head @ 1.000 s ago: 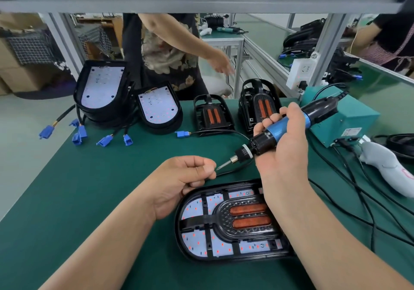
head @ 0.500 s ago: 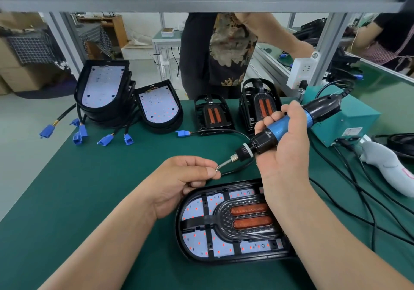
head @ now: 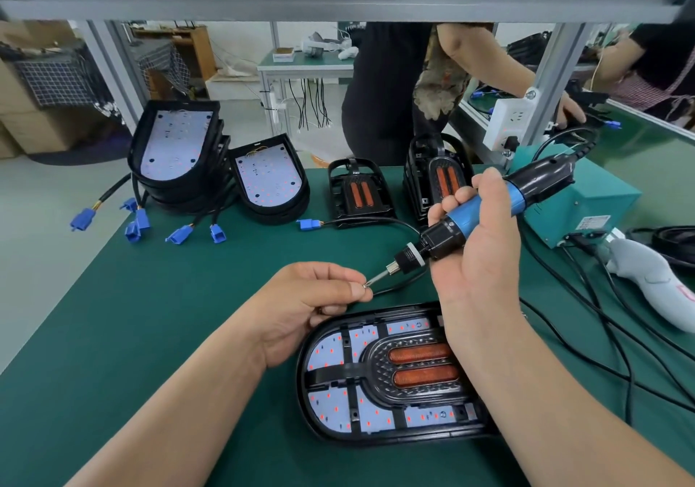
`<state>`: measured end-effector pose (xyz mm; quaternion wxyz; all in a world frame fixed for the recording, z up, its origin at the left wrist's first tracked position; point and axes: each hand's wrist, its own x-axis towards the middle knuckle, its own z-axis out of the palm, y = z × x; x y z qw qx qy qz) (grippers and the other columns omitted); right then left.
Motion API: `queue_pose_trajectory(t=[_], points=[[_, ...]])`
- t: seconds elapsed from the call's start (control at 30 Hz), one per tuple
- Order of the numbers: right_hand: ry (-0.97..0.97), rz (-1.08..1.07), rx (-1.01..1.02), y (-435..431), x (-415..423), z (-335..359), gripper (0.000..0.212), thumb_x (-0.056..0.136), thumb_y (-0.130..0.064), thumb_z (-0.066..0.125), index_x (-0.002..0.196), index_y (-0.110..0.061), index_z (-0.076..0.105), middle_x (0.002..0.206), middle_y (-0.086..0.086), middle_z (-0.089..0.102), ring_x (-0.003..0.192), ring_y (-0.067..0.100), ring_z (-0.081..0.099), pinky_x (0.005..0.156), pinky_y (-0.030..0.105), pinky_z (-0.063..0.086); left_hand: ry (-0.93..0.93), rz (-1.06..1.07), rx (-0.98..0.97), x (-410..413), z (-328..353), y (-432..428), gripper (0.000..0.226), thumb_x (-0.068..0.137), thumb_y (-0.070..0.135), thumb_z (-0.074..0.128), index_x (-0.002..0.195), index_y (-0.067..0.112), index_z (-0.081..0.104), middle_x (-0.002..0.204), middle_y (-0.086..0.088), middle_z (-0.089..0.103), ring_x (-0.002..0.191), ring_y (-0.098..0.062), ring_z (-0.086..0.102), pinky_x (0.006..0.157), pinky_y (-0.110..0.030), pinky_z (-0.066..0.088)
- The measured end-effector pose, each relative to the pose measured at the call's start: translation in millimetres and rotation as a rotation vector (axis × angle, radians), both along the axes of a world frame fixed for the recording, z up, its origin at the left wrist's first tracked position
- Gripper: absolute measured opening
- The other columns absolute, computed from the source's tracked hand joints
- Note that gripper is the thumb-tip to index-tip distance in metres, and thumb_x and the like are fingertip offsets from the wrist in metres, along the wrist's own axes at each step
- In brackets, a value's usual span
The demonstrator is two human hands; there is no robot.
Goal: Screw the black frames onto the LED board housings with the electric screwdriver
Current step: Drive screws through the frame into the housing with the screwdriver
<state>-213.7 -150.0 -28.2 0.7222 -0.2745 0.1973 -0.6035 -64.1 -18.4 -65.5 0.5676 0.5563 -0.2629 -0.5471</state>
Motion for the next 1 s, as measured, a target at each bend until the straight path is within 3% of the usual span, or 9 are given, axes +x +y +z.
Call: queue_pose_trajectory(t=[0.2,0.3,0.4,0.47,0.63,0.83,0.9,1.0], points=[[0.066,0.006,-0.118,6.4,0.2,6.6,0.035,0.097,-0.047,0.068,0.110,-0.017,0.056,0.083,-0.006,0.059,0.078,0.012,0.055,0.080,0.029,0.049,0.001,0.048,0.002,-2.5,-0.4,1.1,0.028,0.070,0.003,0.085,0.096,0.002,0.075,0.093,-0.019,0.072,0.050,-0.006,0.039,0.046,-0.014,0.029],[0.067,0.025,-0.092,5.7,-1.8,7.6,0.036,0.094,-0.049,0.069,0.108,-0.018,0.057,0.083,-0.006,0.058,0.077,0.012,0.055,0.082,0.030,0.050,0.008,0.069,-0.004,-4.1,-0.6,1.0,0.019,0.079,-0.003,0.083,0.096,0.002,0.075,0.083,-0.015,0.073,0.046,-0.005,0.042,0.043,-0.013,0.032],[0.061,0.026,-0.050,4.2,-4.9,7.5,0.037,0.091,-0.047,0.073,0.108,-0.018,0.057,0.084,-0.005,0.058,0.076,0.012,0.056,0.082,0.030,0.052,-0.011,0.093,-0.012,-6.3,-1.0,-0.4,0.012,0.080,-0.003,0.084,0.085,0.007,0.081,0.086,-0.019,0.075,0.044,-0.008,0.057,0.043,-0.016,0.046],[0.076,0.008,-0.033,4.6,-6.3,5.8,0.040,0.090,-0.047,0.075,0.112,-0.018,0.058,0.087,-0.005,0.059,0.080,0.013,0.056,0.084,0.029,0.053,-0.037,0.084,-0.022,-6.9,-1.7,-0.1,0.014,0.080,-0.002,0.085,0.081,0.012,0.083,0.087,-0.019,0.074,0.043,-0.008,0.057,0.042,-0.016,0.047],[0.094,0.010,0.023,1.1,-8.0,0.6,0.018,0.103,-0.030,0.070,0.112,-0.017,0.062,0.091,-0.002,0.058,0.077,0.009,0.058,0.080,0.025,0.054,-0.087,0.082,-0.040,-3.9,-3.4,0.1,0.018,0.069,0.014,0.091,0.085,0.017,0.083,0.099,-0.025,0.070,0.043,-0.005,0.040,0.043,-0.014,0.034],[0.137,0.045,0.049,-0.6,-8.6,-3.3,0.022,0.103,-0.028,0.070,0.118,-0.015,0.062,0.096,0.000,0.064,0.088,0.016,0.065,0.099,0.042,0.058,-0.090,0.084,-0.025,-3.0,-3.5,-0.4,0.014,0.078,0.005,0.089,0.085,0.015,0.083,0.112,-0.038,0.070,0.043,-0.004,0.039,0.043,-0.014,0.034],[0.130,0.049,0.066,-2.0,-8.9,-4.5,0.023,0.104,-0.028,0.070,0.117,-0.012,0.061,0.095,0.001,0.065,0.087,0.016,0.068,0.096,0.043,0.061,-0.084,0.085,-0.023,-3.3,-2.3,0.1,0.013,0.077,0.007,0.087,0.087,0.013,0.082,0.111,-0.036,0.072,0.043,-0.005,0.038,0.044,-0.014,0.032],[0.073,0.052,0.129,-5.4,-9.8,-6.5,0.026,0.104,-0.026,0.070,0.119,-0.007,0.059,0.095,0.004,0.063,0.083,0.018,0.068,0.086,0.040,0.062,-0.086,0.074,-0.037,-2.8,-0.4,0.6,0.020,0.086,0.002,0.078,0.106,0.003,0.074,0.105,-0.027,0.077,0.047,-0.005,0.035,0.049,-0.017,0.029]])
